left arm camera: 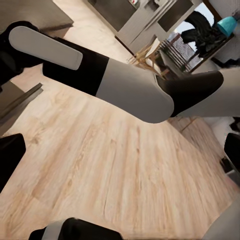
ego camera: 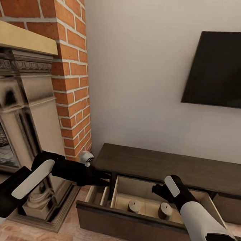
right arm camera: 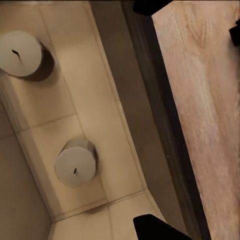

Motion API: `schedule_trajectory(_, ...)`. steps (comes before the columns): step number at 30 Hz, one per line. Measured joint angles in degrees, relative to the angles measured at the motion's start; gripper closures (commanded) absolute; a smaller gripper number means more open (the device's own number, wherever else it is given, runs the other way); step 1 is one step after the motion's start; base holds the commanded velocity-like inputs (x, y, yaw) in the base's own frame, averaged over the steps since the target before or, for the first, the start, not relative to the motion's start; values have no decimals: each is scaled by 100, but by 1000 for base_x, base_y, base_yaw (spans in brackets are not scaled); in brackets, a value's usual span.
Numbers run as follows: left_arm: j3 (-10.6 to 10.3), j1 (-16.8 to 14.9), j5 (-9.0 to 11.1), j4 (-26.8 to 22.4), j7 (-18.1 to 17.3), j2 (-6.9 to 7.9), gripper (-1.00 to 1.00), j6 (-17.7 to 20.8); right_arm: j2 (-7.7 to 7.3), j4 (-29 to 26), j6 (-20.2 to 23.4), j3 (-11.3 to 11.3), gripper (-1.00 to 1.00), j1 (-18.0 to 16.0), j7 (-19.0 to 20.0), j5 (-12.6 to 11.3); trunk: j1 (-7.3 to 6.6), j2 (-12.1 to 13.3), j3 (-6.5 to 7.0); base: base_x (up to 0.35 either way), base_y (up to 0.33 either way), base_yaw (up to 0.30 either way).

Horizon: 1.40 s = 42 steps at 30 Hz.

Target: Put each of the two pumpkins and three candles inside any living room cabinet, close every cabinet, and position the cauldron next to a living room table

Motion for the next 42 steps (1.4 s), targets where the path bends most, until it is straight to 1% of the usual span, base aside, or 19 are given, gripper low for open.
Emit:
schedule_trajectory(9, -8, 0, -1, 0, 8, -1, -100, 0, 0, -1, 0, -2, -100, 0, 7, 0, -199, 361, 225, -310, 0, -223)
schedule_trajectory(18, -15, 0, -3, 4, 57, -1, -100, 0, -6, 2, 0, 0, -100, 2, 9, 2, -399, 722, 450, -76, 0, -223)
schedule_trajectory(21, -37, 0, -3, 7, 357, -14, -100, -1, -51, 4, 0, -3, -100, 10, 14, 1, -465, 842, 525, -9, 0, -223)
schedule_trajectory(23, -46, 0, 0, 8, 889, -32, -100, 0, -132, 5, 0, -2, -100, 20, 16, 5, -509, 923, 576, -4, 0, -223)
schedule_trajectory(25, -39, -5, 12, 14, 1210, -45, -100, 5, -186, 6, 0, 0, -100, 25, 17, 3, -553, 1003, 626, -9, 0, -223)
schedule_trajectory(26, -38, -11, 15, 18, 1532, -60, -100, 7, -237, 6, -2, 3, -100, 29, 17, 9, -575, 1043, 651, -47, 0, -222)
schedule_trajectory(28, -38, -13, 36, 18, 1859, -96, -100, 11, -287, 6, -3, 6, -100, 31, 14, 10, -618, 1123, 701, -142, 0, -218)
schedule_trajectory(29, -36, -18, 44, 22, 2135, -137, -100, 12, -322, 3, 0, 11, -100, 31, 11, 16, -639, 1163, 726, -219, 0, -203)
schedule_trajectory(31, -34, -20, 54, 24, 2356, -170, -100, 13, -340, 5, 0, 31, -100, 33, 6, 23, -661, 1205, 756, -263, 0, -150)
schedule_trajectory(32, -32, -19, 54, 25, 2523, -191, -100, 13, -344, 5, -3, 48, -100, 37, 3, 52, -660, 1205, 759, -295, 0, -96)
schedule_trajectory(35, -27, -13, 57, 26, 2751, -208, -100, 14, -347, -1, -10, 70, -100, 46, 1, 78, -660, 1205, 766, -316, 0, -59)
schedule_trajectory(36, -23, -3, 57, 30, 2911, -215, -100, 14, -348, -25, -17, 82, -100, 55, 3, 88, -660, 1205, 767, -335, 0, -25)
schedule_trajectory(38, -7, 15, 68, 92, 3254, -219, -100, 13, -361, -109, -39, 113, -100, 72, 5, 99, -703, 1284, 804, -341, 0, -14)
schedule_trajectory(39, -4, 19, 75, 111, 3336, -218, -100, 14, -366, -136, -44, 130, -100, 76, 6, 100, -725, 1324, 822, -344, 0, -8)
schedule_trajectory(41, 2, 75, 68, 174, 3639, -211, -100, -118, -375, -240, -55, 210, -100, 113, 6, 107, -769, 1404, 858, -347, 0, -4)
schedule_trajectory(42, 3, 196, 59, 196, 3885, -213, -100, -308, -377, -278, -61, 259, -100, 164, 8, 108, -791, 1445, 876, -348, 0, -3)
